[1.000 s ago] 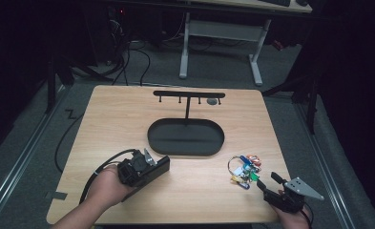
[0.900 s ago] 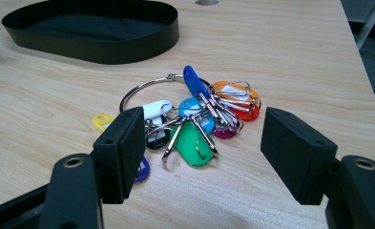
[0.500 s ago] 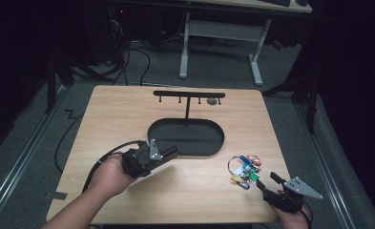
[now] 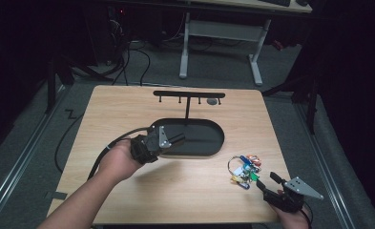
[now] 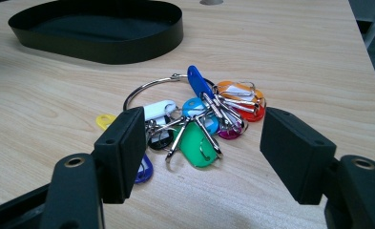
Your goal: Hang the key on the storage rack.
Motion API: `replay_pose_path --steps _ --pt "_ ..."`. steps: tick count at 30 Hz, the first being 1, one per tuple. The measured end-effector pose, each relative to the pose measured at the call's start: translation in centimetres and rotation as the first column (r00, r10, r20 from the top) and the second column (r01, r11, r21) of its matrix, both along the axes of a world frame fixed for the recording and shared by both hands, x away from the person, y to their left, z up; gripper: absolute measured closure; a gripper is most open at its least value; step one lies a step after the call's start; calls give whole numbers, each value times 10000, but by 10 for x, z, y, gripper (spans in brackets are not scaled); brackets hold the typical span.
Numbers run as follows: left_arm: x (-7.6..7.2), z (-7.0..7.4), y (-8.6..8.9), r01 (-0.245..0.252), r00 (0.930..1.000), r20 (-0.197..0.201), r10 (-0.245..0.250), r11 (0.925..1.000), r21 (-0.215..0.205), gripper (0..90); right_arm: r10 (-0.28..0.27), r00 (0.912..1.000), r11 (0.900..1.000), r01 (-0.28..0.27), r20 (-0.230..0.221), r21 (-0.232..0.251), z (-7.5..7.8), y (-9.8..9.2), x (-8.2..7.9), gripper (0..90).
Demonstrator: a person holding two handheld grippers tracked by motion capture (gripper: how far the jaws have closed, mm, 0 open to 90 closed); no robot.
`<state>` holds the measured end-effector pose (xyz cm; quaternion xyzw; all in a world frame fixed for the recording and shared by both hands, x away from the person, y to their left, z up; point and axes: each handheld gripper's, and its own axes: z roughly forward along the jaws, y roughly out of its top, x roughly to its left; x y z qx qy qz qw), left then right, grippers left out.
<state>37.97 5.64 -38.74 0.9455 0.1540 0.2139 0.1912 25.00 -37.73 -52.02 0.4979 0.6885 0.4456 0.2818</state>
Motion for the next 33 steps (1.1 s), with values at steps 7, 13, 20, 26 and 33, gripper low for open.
replay_pose_path --steps 7,13,20,26,33 --pt "14 6 -7 116 9998 141 -115 9999 -52 730 231 9997 9997 -232 -127 -61 -4 2 1 347" --pt "27 4 -16 352 9981 500 -361 9992 182 730 235 9997 9997 -236 -25 -94 -2 3 1 351" --pt "38 -4 -35 1196 9881 895 -1253 9906 664 729 140 9997 9999 -139 197 -45 3 2 0 344" --pt "44 -12 -49 1531 9780 1301 -1630 9847 829 729 -59 10000 9999 60 42 -154 4 4 3 359" --pt "55 -23 -63 1662 9698 1621 -1821 9803 1070 730 -218 9998 9997 217 -18 -118 6 6 3 359"
